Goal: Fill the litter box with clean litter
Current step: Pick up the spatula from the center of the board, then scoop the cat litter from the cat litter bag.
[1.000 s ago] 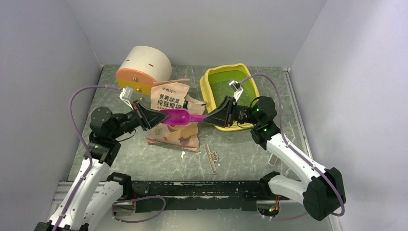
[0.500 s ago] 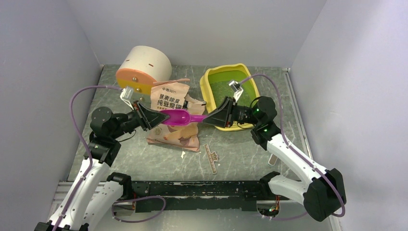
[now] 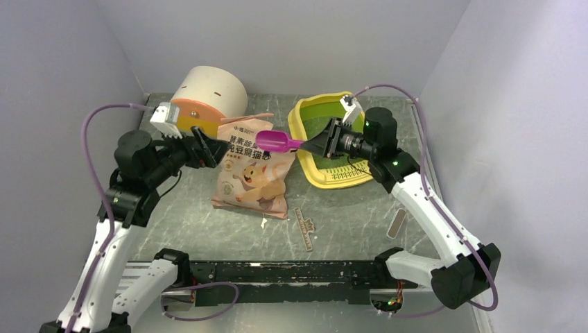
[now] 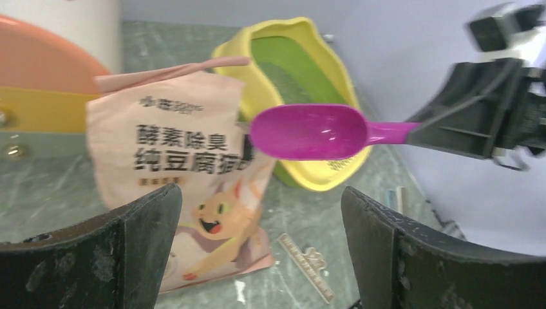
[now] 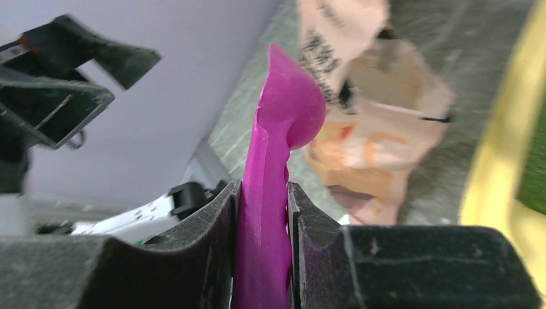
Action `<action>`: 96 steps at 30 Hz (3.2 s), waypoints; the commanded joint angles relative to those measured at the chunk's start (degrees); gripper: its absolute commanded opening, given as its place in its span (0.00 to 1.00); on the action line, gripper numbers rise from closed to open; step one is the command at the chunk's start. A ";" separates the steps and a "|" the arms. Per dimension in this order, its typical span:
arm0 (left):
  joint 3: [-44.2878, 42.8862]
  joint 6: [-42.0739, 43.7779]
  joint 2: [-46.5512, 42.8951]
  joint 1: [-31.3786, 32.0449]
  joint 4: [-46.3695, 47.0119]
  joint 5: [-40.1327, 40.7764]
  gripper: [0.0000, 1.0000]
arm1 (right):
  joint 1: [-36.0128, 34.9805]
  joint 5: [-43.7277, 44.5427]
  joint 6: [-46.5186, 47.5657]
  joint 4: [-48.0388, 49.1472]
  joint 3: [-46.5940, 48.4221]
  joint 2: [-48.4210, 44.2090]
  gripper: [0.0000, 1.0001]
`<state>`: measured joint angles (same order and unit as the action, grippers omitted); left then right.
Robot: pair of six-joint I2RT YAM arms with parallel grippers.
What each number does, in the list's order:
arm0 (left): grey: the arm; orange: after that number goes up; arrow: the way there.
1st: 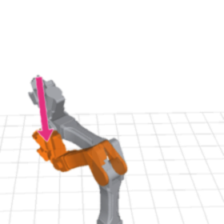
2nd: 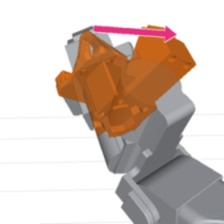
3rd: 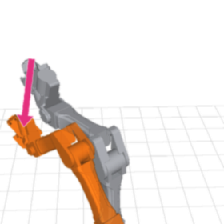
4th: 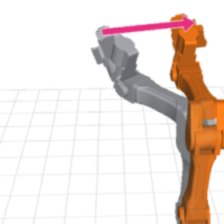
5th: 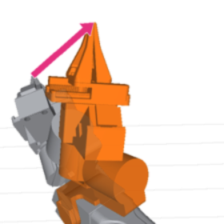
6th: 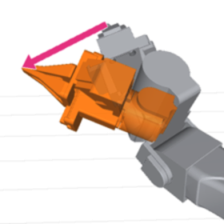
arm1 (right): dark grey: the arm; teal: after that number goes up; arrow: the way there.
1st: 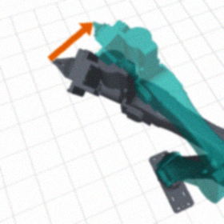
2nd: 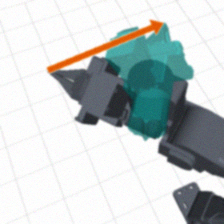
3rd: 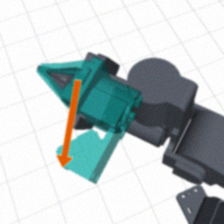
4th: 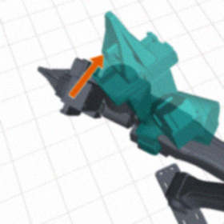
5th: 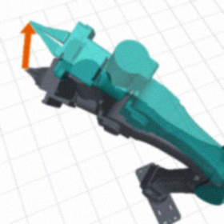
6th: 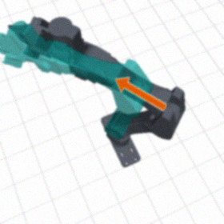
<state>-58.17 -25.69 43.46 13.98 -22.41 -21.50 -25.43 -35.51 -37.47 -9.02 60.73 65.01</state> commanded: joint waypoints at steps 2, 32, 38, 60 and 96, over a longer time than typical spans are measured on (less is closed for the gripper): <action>-3.32 5.49 9.11 0.17 -5.53 9.92 0.97 | 1.33 16.25 9.45 -21.01 9.75 1.55 0.00; -47.75 79.61 61.06 4.35 -29.79 -16.43 0.95 | 1.44 26.39 18.49 -28.48 15.11 -3.74 0.00; -54.91 82.04 68.28 4.79 -35.35 -16.26 0.90 | 1.45 23.40 19.38 -29.08 15.75 -2.10 0.00; -38.21 81.74 44.60 6.85 -34.05 -16.02 0.05 | 1.83 7.68 17.94 -44.99 33.71 12.19 0.00; -10.85 67.86 19.47 15.82 -21.44 -11.24 0.05 | -13.78 18.66 11.70 -49.86 35.09 18.00 0.00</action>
<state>-70.63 44.27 65.36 28.88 -45.80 -32.27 -38.98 -19.03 -24.53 -60.36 94.15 81.89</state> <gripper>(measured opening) 0.079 0.306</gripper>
